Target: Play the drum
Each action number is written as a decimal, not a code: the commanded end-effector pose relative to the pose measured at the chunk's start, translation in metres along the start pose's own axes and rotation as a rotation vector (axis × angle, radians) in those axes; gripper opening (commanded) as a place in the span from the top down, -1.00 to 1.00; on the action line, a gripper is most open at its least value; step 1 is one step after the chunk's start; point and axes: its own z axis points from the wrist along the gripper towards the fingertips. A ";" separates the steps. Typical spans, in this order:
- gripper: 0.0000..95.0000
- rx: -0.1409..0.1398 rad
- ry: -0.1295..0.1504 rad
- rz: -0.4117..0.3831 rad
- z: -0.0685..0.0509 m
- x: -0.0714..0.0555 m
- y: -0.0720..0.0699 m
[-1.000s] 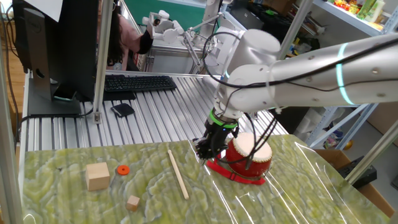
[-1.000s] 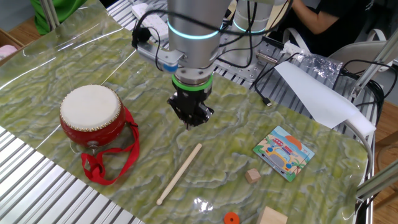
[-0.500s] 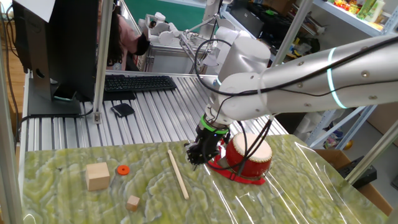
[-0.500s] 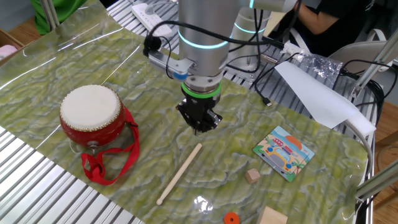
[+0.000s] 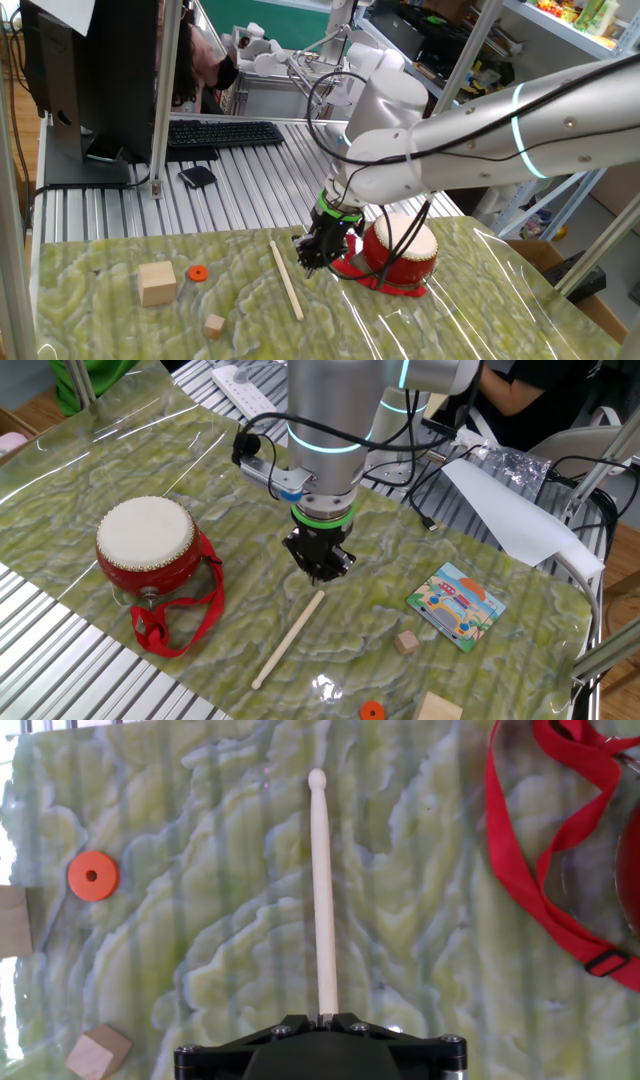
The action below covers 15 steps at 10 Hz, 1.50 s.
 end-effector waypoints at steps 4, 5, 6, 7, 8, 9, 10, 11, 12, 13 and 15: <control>1.00 0.005 -0.020 0.002 0.016 -0.004 0.000; 1.00 0.009 -0.022 0.002 0.018 -0.004 0.000; 1.00 0.012 -0.022 0.001 0.019 -0.004 0.000; 1.00 0.014 -0.021 -0.003 0.022 -0.005 0.000; 1.00 0.013 -0.022 -0.004 0.024 -0.005 0.000; 1.00 0.014 -0.025 -0.006 0.027 -0.005 0.000; 1.00 0.015 -0.028 -0.009 0.030 -0.005 0.000; 1.00 0.016 -0.031 -0.014 0.033 -0.006 0.000; 1.00 0.017 -0.033 -0.015 0.035 -0.006 -0.001; 1.00 0.016 -0.035 -0.017 0.037 -0.006 -0.001; 1.00 0.017 -0.036 -0.026 0.042 -0.006 -0.001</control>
